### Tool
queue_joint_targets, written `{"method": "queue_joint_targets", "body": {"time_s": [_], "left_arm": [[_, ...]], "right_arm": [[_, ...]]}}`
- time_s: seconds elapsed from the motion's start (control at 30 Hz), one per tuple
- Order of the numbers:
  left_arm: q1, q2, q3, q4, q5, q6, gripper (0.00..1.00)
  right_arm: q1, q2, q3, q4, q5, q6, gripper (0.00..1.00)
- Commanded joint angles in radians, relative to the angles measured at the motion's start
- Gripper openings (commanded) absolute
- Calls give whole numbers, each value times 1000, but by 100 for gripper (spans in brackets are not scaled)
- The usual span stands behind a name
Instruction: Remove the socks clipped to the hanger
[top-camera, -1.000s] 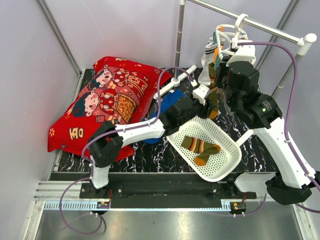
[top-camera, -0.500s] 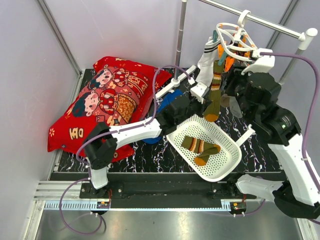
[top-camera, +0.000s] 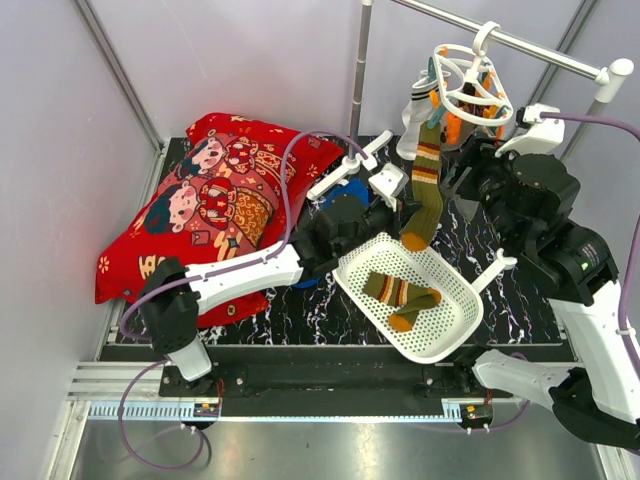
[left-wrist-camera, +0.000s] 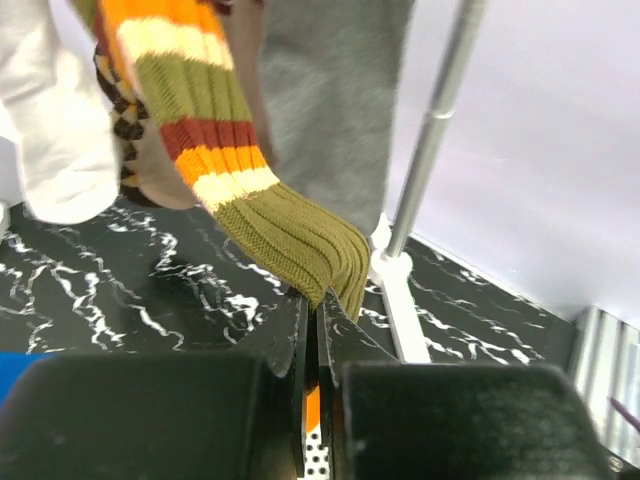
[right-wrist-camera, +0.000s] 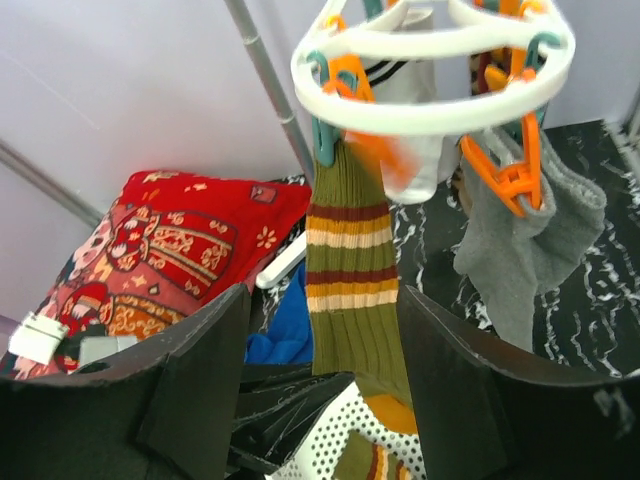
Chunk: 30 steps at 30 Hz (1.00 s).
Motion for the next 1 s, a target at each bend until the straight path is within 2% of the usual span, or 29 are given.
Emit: {"method": "queue_joint_targets", "body": {"time_s": [0.0,0.13,0.33,0.43,0.53,0.6,0.8,0.97], "left_arm": [[-6,-71,-10,19,65,-37,0],[-6,-85,-6,2,146,-72,0],[-2,-91,16,-25,232,-115,0],[5,-91,28,-28,248,-132,0],[14,-93,37,-32,272,-150,0],[17,-96,39,-38,269,-150,0],[51,-114,30,-47,298,-167,0],[68,-116,49,-45,389,-212,0]], "right_arm": [[2,-60,-92,42,-58,49,69],[1,-167,-239,72,-63,43,69],[1,-397,-552,148,-191,-26,72],[1,-477,-653,191,-233,-40,87],[1,-523,-729,213,-177,-56,90],[1,-536,-744,240,-181,-60,89],[1,-470,-657,291,-265,17,88],[1,-447,-707,331,-357,-147,89]]}}
